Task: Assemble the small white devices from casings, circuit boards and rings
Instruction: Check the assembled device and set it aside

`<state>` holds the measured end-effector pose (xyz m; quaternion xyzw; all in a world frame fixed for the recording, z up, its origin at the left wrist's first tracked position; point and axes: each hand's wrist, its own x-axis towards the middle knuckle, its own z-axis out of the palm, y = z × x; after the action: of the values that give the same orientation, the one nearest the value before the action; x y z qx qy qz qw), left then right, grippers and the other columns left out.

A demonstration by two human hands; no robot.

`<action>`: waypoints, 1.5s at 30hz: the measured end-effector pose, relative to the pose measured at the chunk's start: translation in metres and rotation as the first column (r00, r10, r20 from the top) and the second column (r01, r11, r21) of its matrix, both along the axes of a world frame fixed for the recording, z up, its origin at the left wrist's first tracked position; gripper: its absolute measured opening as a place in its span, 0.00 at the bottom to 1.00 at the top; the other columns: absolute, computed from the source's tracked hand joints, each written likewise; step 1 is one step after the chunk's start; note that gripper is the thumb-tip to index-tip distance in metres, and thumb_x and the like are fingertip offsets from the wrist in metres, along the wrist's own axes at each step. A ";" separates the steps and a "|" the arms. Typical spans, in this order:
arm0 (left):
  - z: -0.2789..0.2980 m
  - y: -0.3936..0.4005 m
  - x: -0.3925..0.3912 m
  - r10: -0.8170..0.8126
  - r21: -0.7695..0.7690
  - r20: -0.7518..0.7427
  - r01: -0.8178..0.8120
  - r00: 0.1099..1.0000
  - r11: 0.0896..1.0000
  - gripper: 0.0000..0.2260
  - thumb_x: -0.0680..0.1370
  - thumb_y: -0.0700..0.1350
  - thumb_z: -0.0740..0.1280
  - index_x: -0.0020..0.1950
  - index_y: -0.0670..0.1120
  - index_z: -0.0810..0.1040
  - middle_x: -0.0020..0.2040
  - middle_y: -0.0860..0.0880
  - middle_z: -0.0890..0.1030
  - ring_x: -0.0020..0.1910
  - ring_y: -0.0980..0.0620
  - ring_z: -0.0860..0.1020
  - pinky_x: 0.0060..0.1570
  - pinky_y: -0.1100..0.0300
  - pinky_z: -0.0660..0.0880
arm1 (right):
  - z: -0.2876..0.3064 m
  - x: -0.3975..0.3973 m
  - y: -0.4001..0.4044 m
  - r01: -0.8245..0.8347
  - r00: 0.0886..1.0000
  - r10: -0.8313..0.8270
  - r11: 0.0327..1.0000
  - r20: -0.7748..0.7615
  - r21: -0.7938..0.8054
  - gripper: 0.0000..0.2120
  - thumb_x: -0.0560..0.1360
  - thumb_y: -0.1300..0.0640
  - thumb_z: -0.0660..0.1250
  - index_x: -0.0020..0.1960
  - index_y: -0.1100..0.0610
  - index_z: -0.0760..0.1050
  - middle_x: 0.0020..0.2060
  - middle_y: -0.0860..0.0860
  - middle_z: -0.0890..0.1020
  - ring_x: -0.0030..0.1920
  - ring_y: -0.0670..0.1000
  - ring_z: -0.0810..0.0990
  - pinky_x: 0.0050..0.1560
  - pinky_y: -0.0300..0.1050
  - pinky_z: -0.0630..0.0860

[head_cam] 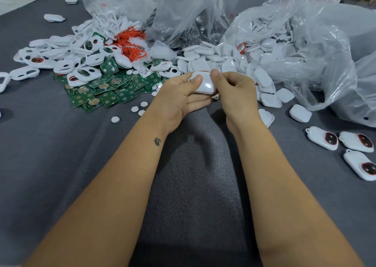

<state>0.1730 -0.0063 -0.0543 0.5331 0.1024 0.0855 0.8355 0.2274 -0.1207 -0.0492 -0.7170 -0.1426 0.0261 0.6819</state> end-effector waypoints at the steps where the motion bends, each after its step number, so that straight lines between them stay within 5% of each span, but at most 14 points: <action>1: 0.000 0.000 0.001 0.013 -0.004 -0.003 -0.013 1.000 1.000 0.11 0.82 0.40 0.61 0.63 0.39 0.76 0.50 0.42 0.84 0.47 0.48 0.84 0.49 0.56 0.81 | 0.001 0.000 0.000 -0.015 1.000 0.015 1.000 -0.024 0.015 0.14 0.78 0.55 0.67 0.35 0.56 0.78 0.27 0.46 0.76 0.30 0.43 0.72 0.33 0.34 0.69; 5: -0.001 0.001 0.003 0.090 -0.056 0.022 -0.088 0.996 0.995 0.12 0.82 0.39 0.61 0.65 0.39 0.74 0.53 0.44 0.82 0.49 0.51 0.82 0.55 0.59 0.79 | 0.003 0.002 -0.001 -0.116 0.978 0.128 0.990 -0.163 0.080 0.15 0.80 0.51 0.64 0.38 0.56 0.79 0.28 0.49 0.77 0.30 0.46 0.72 0.30 0.37 0.66; 8: -0.002 0.003 0.002 0.086 -0.051 0.055 -0.083 0.995 0.995 0.11 0.83 0.40 0.60 0.62 0.38 0.75 0.49 0.44 0.83 0.43 0.52 0.82 0.51 0.60 0.79 | 0.001 0.000 -0.002 -0.256 0.961 0.253 0.967 -0.115 -0.012 0.12 0.79 0.55 0.65 0.43 0.63 0.79 0.31 0.52 0.80 0.28 0.46 0.73 0.28 0.37 0.67; 20: -0.004 -0.002 0.003 0.126 0.082 0.042 -0.129 0.991 0.988 0.11 0.84 0.41 0.58 0.62 0.39 0.75 0.52 0.43 0.82 0.49 0.50 0.82 0.59 0.55 0.78 | -0.005 -0.002 0.002 -0.153 0.987 0.152 0.988 -0.049 -0.027 0.12 0.79 0.58 0.67 0.40 0.64 0.78 0.28 0.53 0.78 0.26 0.44 0.73 0.27 0.35 0.68; 26: -0.003 0.001 0.002 0.169 0.132 0.058 -0.175 0.984 0.976 0.09 0.83 0.40 0.59 0.50 0.42 0.79 0.39 0.48 0.82 0.37 0.54 0.78 0.41 0.64 0.77 | -0.001 -0.001 0.000 -0.249 0.956 0.257 0.966 -0.140 0.067 0.13 0.81 0.56 0.63 0.41 0.61 0.78 0.29 0.52 0.79 0.28 0.46 0.74 0.28 0.37 0.69; 29: -0.003 0.004 0.002 0.202 0.224 0.020 -0.201 0.979 0.954 0.09 0.82 0.42 0.62 0.45 0.45 0.80 0.32 0.53 0.80 0.31 0.60 0.75 0.34 0.67 0.74 | -0.004 0.000 -0.001 -0.214 0.976 0.212 0.976 -0.044 -0.046 0.13 0.80 0.55 0.65 0.40 0.60 0.77 0.29 0.50 0.79 0.29 0.44 0.75 0.31 0.36 0.70; 33: -0.007 0.003 0.001 0.206 0.298 0.045 -0.210 0.978 0.931 0.05 0.81 0.42 0.65 0.49 0.49 0.81 0.39 0.53 0.82 0.35 0.61 0.78 0.40 0.66 0.77 | -0.007 0.001 -0.001 -0.138 0.987 0.146 0.984 0.061 -0.113 0.12 0.79 0.55 0.67 0.38 0.59 0.75 0.30 0.50 0.78 0.35 0.49 0.75 0.40 0.46 0.72; 38: -0.004 0.004 -0.002 0.190 0.260 0.105 -0.211 0.976 0.942 0.06 0.81 0.40 0.64 0.53 0.48 0.80 0.43 0.54 0.83 0.41 0.60 0.80 0.45 0.65 0.78 | -0.005 -0.002 0.001 -0.104 0.990 0.113 0.990 0.090 -0.097 0.09 0.78 0.55 0.67 0.40 0.57 0.77 0.32 0.50 0.79 0.35 0.47 0.76 0.40 0.43 0.72; 41: -0.003 0.005 -0.004 0.172 0.310 0.142 -0.209 0.975 0.928 0.07 0.81 0.39 0.64 0.56 0.45 0.80 0.48 0.48 0.83 0.47 0.52 0.80 0.51 0.60 0.79 | -0.003 -0.004 0.004 -0.177 0.984 0.176 0.983 0.028 0.048 0.07 0.80 0.58 0.65 0.54 0.60 0.79 0.43 0.54 0.82 0.40 0.48 0.79 0.38 0.41 0.75; 45: -0.001 0.004 -0.005 0.149 0.360 0.187 -0.209 0.971 0.909 0.08 0.81 0.38 0.64 0.58 0.42 0.79 0.49 0.43 0.82 0.46 0.46 0.80 0.55 0.50 0.78 | -0.003 -0.003 0.004 -0.222 0.975 0.221 0.959 0.025 0.176 0.11 0.81 0.62 0.62 0.56 0.67 0.79 0.41 0.61 0.82 0.36 0.51 0.79 0.33 0.38 0.75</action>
<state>0.1676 -0.0020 -0.0557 0.6638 0.0672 0.2211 0.7113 0.2240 -0.1168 -0.0524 -0.6329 -0.2252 0.0876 0.7356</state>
